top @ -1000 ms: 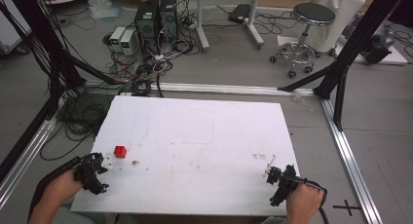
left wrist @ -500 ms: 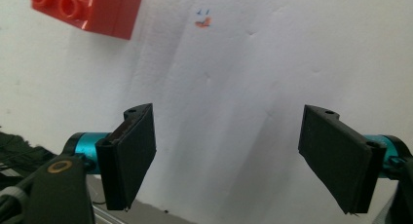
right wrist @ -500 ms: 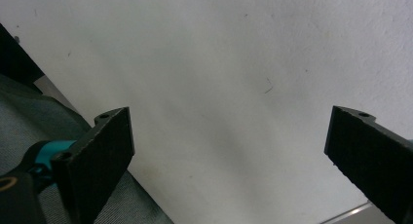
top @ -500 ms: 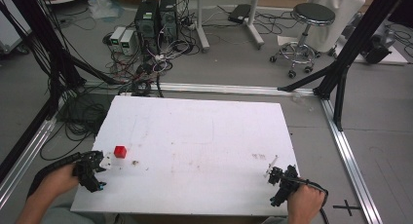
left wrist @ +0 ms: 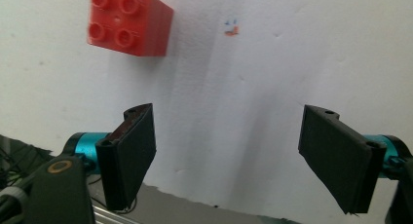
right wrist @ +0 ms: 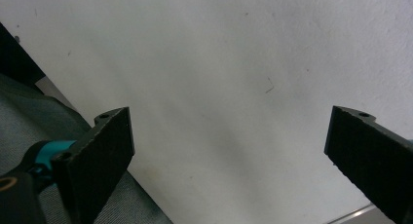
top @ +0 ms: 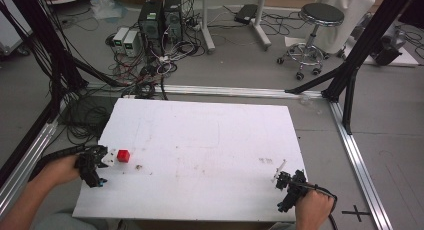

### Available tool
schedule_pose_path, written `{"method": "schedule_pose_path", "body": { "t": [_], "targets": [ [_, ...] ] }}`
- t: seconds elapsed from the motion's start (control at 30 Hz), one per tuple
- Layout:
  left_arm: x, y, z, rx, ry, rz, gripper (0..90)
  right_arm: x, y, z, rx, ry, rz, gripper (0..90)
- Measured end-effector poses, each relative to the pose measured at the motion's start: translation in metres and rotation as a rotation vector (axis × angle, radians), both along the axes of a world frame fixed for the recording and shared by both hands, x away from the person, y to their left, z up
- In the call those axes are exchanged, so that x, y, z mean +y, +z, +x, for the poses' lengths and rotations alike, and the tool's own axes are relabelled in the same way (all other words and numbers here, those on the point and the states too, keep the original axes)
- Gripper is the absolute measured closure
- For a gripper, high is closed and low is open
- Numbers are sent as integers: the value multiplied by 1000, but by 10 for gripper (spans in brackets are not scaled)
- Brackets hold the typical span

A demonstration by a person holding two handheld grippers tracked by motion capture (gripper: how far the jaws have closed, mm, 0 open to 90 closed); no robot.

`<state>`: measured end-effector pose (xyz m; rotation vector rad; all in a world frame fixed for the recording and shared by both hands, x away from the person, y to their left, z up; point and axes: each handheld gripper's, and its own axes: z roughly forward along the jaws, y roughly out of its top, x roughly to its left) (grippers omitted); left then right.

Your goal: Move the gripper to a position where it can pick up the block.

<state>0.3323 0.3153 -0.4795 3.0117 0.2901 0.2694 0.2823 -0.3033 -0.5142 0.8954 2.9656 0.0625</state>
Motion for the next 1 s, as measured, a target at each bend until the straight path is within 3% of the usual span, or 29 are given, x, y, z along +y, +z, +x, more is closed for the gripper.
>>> {"method": "schedule_pose_path", "body": {
  "t": [0.2,0.4,0.57,1.0],
  "targets": [
    [0,12,14,-13,-25,-10,217,1,0,0,3,3,-4,33],
    [-1,24,28,-20,-92,-11,217,1,-1,0,2,5,0,33],
    [-6,30,38,-26,-128,33,217,1,0,0,5,1,-3,32],
    [-20,26,55,-14,-167,48,217,2,-1,0,8,4,0,32]
  ]
}}
